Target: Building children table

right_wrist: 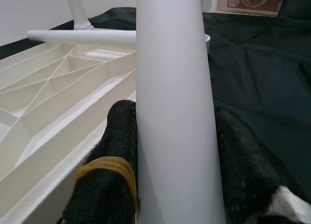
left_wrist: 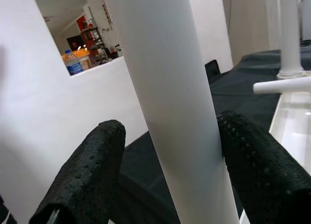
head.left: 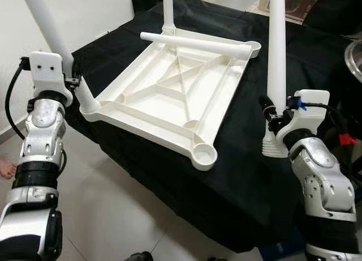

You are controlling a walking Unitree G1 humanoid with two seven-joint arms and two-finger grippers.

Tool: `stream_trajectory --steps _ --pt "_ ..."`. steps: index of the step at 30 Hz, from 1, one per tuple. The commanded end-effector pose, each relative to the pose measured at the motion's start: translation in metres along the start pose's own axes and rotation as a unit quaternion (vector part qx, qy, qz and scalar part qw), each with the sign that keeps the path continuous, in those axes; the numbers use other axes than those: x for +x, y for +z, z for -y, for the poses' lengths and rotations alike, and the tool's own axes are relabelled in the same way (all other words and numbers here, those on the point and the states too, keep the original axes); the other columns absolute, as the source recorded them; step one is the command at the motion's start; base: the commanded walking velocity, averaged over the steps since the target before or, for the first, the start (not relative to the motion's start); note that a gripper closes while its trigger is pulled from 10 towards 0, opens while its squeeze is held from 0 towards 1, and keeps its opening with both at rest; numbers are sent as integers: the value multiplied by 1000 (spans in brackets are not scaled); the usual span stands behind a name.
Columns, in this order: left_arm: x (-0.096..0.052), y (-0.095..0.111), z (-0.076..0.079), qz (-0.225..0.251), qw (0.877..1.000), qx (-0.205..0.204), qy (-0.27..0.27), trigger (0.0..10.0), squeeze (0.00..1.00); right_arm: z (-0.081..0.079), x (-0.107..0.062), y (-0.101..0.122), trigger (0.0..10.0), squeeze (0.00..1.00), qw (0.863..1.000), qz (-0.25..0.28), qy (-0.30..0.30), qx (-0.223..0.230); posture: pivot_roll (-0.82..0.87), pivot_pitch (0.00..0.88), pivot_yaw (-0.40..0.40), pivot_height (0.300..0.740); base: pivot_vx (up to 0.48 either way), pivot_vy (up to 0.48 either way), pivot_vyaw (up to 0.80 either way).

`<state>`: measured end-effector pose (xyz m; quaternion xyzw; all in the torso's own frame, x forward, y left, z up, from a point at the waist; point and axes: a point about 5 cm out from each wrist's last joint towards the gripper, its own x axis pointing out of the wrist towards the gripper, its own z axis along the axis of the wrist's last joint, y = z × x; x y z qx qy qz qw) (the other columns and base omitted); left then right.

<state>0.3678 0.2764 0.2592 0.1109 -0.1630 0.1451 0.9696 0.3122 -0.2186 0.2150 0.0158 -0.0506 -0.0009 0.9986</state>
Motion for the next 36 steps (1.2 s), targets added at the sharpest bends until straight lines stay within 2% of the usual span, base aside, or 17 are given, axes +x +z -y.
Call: stream_trajectory --steps 1,5,8,9,10,11,12,14,15,16,18,20,25,29,32,34,36 --pt "3 0 -19 0 999 17 29 10000 0 -2 -2 1 10000 0 1000 1 5 0 -85 199 -10 740 0 0 0" --pt "7 2 -20 6 999 21 27 10000 0 -3 -2 1 10000 0 1000 0 6 0 -88 196 -7 740 0 0 0" --pt "8 6 -11 17 1000 0 2 10000 0 -4 -3 1 10000 0 1000 0 9 0 -89 194 -6 740 0 0 0" --pt "7 12 2 35 998 -28 -43 10000 0 -7 -3 1 10000 0 1000 2 20 3 -88 192 -7 740 0 0 0" --pt "7 12 2 35 998 -28 -43 10000 0 -7 -3 1 10000 0 1000 2 20 3 -88 192 -7 740 0 0 0" --pt "-3 24 32 70 984 -73 -147 10000 0 -13 -4 4 10000 0 999 10 45 17 -86 191 -6 740 0 0 0" --pt "-3 24 32 70 984 -73 -147 10000 0 -13 -4 4 10000 0 999 10 45 17 -86 191 -6 740 0 0 0" --pt "-13 30 44 88 974 -81 -194 10000 0 -19 -4 6 10000 0 997 17 65 26 -83 193 -7 740 0 0 0" --pt "-13 30 44 88 974 -81 -194 10000 0 -19 -4 6 10000 0 997 17 65 26 -83 193 -7 740 0 0 0" --pt "-19 31 43 96 972 -77 -201 10000 0 -23 -5 8 10000 0 996 21 79 32 -79 193 -8 740 0 0 0" --pt "-21 31 41 97 972 -77 -198 10000 0 -24 -5 9 10000 0 996 22 82 34 -79 193 -8 740 0 0 0" --pt "-24 30 35 97 975 -71 -185 10000 0 -25 -5 8 10000 0 995 21 86 36 -76 192 -9 740 0 0 0" --pt "-44 25 11 99 985 -44 -132 10000 0 -30 -5 7 10000 0 993 18 110 42 -60 193 -16 740 0 0 0" --pt "-51 22 3 96 989 -27 -107 10000 0 -33 -5 6 10000 0 991 18 121 45 -59 188 -18 740 0 0 0" --pt "-57 19 -15 84 995 4 -47 10000 0 -35 -5 7 10000 0 990 20 128 47 -58 187 -14 740 0 0 0" --pt "-67 13 -26 64 998 -13 -7 10000 0 -34 -5 7 10000 0 990 20 129 48 -56 186 -14 740 0 0 0" --pt "-73 8 -25 52 998 -21 -10 10000 0 -34 -5 7 10000 0 990 20 130 48 -56 186 -10 740 0 0 0"
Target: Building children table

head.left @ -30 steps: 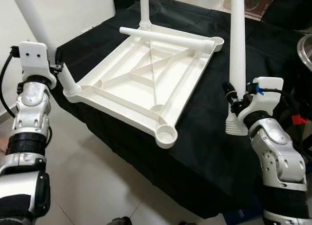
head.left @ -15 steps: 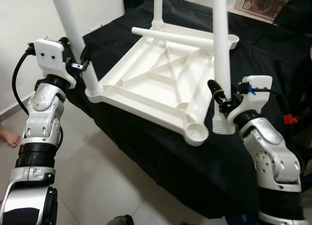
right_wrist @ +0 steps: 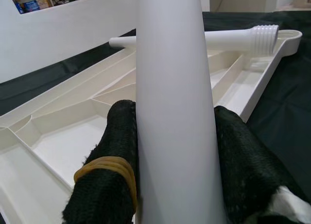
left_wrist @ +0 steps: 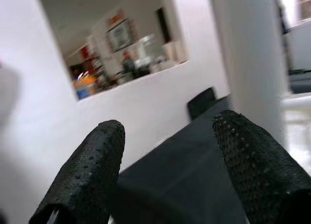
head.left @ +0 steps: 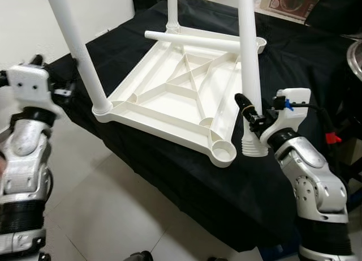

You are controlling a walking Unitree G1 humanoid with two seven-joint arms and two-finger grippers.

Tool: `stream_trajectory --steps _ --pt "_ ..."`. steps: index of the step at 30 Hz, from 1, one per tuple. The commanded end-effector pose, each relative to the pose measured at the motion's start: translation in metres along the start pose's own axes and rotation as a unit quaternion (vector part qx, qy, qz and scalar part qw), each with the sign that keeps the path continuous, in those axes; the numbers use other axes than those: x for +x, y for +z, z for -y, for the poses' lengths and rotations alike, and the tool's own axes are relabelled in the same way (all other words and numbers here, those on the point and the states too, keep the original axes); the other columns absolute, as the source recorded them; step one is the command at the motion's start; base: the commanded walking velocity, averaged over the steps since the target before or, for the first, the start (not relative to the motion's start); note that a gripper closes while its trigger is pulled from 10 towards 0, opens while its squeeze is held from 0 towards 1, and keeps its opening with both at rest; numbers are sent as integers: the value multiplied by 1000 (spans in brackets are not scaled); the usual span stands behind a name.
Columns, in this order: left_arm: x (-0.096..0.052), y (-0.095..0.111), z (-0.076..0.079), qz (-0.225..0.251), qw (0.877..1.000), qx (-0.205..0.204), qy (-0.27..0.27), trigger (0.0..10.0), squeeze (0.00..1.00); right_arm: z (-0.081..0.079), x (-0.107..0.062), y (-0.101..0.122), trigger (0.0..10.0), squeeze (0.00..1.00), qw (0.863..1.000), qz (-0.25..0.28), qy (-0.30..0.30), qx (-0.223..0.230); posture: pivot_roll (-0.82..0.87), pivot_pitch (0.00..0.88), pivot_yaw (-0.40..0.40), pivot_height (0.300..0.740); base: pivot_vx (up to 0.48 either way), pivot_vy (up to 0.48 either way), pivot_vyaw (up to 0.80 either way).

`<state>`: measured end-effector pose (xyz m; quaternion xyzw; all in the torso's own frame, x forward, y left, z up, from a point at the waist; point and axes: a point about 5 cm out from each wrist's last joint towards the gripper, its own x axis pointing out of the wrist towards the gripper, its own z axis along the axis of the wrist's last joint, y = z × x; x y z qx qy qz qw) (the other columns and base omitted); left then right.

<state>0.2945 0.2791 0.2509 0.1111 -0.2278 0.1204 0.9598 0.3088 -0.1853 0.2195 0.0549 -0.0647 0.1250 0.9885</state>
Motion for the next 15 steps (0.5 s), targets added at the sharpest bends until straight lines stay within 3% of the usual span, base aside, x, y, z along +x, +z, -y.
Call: stream_trajectory --steps 1,3,6,7,8,10,11,13,15 --pt "-9 -6 2 -22 1000 -12 2 10000 0 -1 -2 3 10000 0 1000 8 6 1 -56 186 -10 740 0 0 0" --pt "-29 -15 21 -52 997 -50 -33 10000 0 -1 -1 3 10000 0 1000 10 8 2 -51 184 -7 740 0 0 0" --pt "-36 -16 28 -63 995 -65 -45 10000 0 -1 -1 4 10000 0 1000 11 9 2 -51 184 -7 740 0 0 0" --pt "-47 -15 44 -66 991 -80 -83 10000 0 -2 0 5 10000 0 1000 17 15 5 -47 188 -8 740 0 0 0" --pt "-64 -12 69 -73 982 -112 -137 10000 0 -5 1 13 10000 0 999 42 29 19 -41 191 -11 740 0 0 0" --pt "-89 -4 98 -83 964 -158 -197 10000 0 -10 3 23 10000 0 995 77 48 38 -40 186 -12 740 0 0 0" --pt "-89 -4 98 -83 964 -158 -197 10000 0 -10 3 23 10000 0 995 77 48 38 -40 186 -12 740 0 0 0" --pt "-104 2 124 -95 947 -194 -237 10000 0 -13 4 37 10000 0 987 113 74 83 -36 179 -14 740 0 0 0" --pt "-104 2 124 -95 947 -194 -237 10000 0 -13 4 37 10000 0 987 113 74 83 -36 179 -14 740 0 0 0"
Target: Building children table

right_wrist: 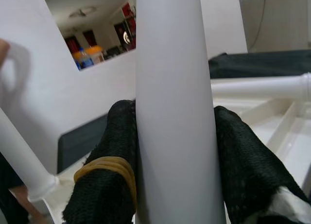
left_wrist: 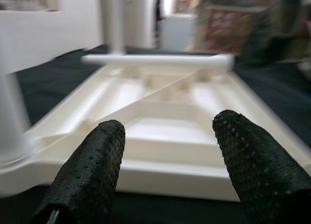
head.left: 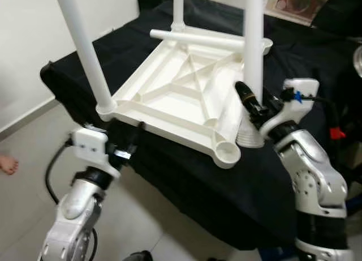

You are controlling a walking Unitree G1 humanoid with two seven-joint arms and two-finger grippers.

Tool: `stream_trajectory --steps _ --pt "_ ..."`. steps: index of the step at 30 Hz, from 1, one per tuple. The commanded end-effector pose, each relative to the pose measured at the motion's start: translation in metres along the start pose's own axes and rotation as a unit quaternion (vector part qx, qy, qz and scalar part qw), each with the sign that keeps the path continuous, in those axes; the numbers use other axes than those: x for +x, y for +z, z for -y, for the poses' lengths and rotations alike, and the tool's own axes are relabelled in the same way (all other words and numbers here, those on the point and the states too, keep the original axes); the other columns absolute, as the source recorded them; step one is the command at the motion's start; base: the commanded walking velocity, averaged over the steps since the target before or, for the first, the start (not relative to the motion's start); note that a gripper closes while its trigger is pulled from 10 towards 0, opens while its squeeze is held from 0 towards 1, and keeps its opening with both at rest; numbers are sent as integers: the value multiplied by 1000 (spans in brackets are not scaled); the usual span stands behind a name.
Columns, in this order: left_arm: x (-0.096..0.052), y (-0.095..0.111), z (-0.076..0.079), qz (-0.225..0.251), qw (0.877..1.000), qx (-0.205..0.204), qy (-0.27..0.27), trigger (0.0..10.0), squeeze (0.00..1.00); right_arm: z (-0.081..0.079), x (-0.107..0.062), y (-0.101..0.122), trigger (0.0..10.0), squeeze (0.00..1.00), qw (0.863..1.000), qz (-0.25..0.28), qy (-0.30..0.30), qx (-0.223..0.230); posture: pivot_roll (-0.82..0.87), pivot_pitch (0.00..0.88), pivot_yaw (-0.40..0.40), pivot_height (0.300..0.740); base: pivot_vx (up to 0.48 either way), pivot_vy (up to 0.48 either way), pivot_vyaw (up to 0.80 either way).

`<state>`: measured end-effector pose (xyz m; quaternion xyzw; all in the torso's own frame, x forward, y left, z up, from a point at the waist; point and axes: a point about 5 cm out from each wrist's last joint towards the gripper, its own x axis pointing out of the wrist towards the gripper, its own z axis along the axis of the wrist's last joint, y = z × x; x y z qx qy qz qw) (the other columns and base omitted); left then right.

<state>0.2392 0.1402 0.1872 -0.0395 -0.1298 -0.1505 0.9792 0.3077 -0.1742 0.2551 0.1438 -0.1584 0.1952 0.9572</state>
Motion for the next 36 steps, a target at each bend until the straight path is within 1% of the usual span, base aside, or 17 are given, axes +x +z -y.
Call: stream_trajectory --steps 1,2,3,4,5,6,8,9,10,11,13,15,23,27,33,34,36 --pt "-2 -6 9 -17 1000 -16 -2 10000 0 -6 -2 6 10000 0 999 23 27 30 -40 169 -10 740 0 0 0" --pt "-2 -6 9 -17 1000 -16 -2 10000 0 -6 -2 6 10000 0 999 23 27 30 -40 169 -10 740 0 0 0" --pt "-1 -9 13 -24 999 -27 -5 10000 0 -13 -4 2 10000 0 998 13 53 42 -42 162 -9 740 0 0 0" --pt "-1 -9 13 -24 999 -27 -5 10000 0 -13 -4 2 10000 0 998 13 53 42 -42 162 -9 740 0 0 0" --pt "0 -12 15 -28 999 -35 -7 10000 0 -18 -6 -2 10000 0 996 4 69 48 -42 162 -9 740 0 0 0" --pt "0 -12 15 -28 999 -35 -7 10000 0 -18 -6 -2 10000 0 996 4 69 48 -42 162 -9 740 0 0 0" --pt "4 -14 17 -27 999 -45 -14 10000 0 -33 -11 -18 10000 0 994 -19 90 51 -45 147 -4 740 0 -396 0" --pt "4 -14 17 -27 999 -45 -14 10000 0 -33 -11 -18 10000 0 994 -19 90 51 -45 147 -4 740 0 -454 0" --pt "6 -14 16 -24 999 -45 -15 10000 0 -39 -12 -22 10000 0 994 -24 94 52 -45 145 -1 740 0 -454 0" --pt "6 -14 16 -24 999 -45 -15 10000 0 -39 -12 -22 10000 0 994 -24 94 52 -45 145 -1 740 0 -454 0" --pt "8 -11 16 -23 999 -42 -13 10000 0 -48 -10 -26 10000 0 992 -27 106 55 -43 137 3 740 0 -456 0" --pt "11 -7 15 -16 999 -39 -12 10000 0 -58 -5 -26 10000 0 988 -27 143 51 -33 132 2 740 0 -459 400" --pt "15 -2 13 -9 999 -36 1 10000 0 -66 -7 -28 10000 0 983 -38 177 40 -30 130 5 740 0 -465 800" --pt "22 2 6 0 999 -26 19 10000 0 -70 -11 -30 10000 0 981 -43 186 29 -35 128 12 740 0 0 800" --pt "24 3 4 0 1000 -22 17 10000 0 -70 -12 -31 10000 0 983 -35 176 34 -38 130 15 740 0 0 800" --pt "25 5 4 4 1000 -22 13 10000 0 -67 -13 -34 10000 0 987 -28 152 31 -37 132 19 740 0 0 0" --pt "26 6 4 6 1000 -22 12 10000 0 -66 -13 -37 10000 0 989 -27 142 25 -37 134 20 740 0 0 0"
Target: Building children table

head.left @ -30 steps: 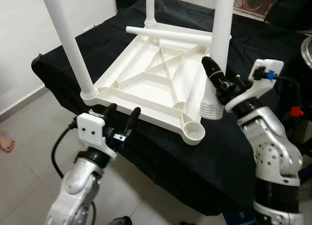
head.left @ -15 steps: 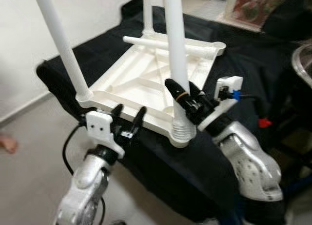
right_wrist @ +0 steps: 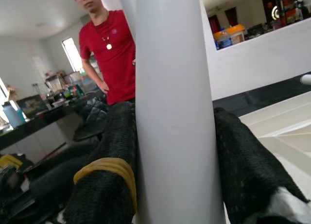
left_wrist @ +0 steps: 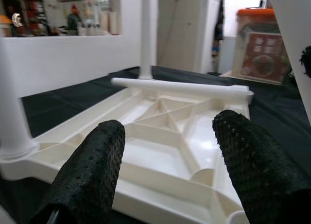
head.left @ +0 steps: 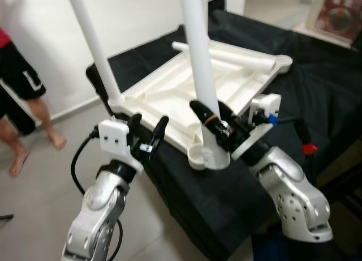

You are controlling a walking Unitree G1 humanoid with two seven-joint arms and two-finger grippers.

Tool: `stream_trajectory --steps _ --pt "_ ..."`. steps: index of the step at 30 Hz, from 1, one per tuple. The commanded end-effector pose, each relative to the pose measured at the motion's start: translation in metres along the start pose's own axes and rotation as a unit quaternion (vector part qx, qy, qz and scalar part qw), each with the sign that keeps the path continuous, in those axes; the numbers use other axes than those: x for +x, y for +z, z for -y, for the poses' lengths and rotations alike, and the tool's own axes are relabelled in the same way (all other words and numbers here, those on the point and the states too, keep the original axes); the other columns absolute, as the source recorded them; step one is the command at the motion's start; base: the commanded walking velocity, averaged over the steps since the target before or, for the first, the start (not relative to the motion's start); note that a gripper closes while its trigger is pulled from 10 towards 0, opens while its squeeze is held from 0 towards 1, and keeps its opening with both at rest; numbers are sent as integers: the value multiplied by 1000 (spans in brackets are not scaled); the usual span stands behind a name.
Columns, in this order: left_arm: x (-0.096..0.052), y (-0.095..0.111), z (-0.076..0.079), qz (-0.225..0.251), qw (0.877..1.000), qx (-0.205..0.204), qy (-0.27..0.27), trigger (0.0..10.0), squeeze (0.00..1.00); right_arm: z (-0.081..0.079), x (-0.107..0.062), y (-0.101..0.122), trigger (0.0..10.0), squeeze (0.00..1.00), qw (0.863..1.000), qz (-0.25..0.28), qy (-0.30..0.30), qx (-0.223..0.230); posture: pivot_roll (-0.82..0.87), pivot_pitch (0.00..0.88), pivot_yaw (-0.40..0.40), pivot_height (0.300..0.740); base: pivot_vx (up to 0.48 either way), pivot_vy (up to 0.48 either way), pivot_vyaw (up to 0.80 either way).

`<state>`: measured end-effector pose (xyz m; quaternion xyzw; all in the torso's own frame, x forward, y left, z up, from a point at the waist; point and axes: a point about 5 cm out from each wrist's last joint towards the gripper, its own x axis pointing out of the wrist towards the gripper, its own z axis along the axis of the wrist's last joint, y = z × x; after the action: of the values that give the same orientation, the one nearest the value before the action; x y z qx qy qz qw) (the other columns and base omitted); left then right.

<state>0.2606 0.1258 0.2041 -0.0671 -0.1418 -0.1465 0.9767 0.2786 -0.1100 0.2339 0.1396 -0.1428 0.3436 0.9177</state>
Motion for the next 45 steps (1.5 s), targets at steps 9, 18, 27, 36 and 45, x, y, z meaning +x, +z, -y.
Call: stream_trajectory --steps 9,18,27,36,45 --pt "0 5 -8 -5 1000 4 2 10000 0 0 0 -9 10000 0 995 70 -75 -13 -24 144 27 740 0 0 0" --pt "-7 5 -18 -48 996 20 -67 10000 0 -5 10 -14 10000 0 989 126 -70 -30 5 155 24 740 0 0 0" --pt "-48 6 -60 -166 957 108 -214 10000 0 -11 23 -21 10000 0 970 103 -79 -203 29 176 10 740 0 0 0" --pt "-40 41 -84 -152 938 214 -227 10000 0 -17 36 -28 10000 0 966 107 -101 -210 33 206 -1 740 0 0 0" --pt "-48 33 -71 -149 944 176 -238 10000 0 -11 37 -43 10000 0 980 161 -118 6 54 236 -10 740 0 0 0"
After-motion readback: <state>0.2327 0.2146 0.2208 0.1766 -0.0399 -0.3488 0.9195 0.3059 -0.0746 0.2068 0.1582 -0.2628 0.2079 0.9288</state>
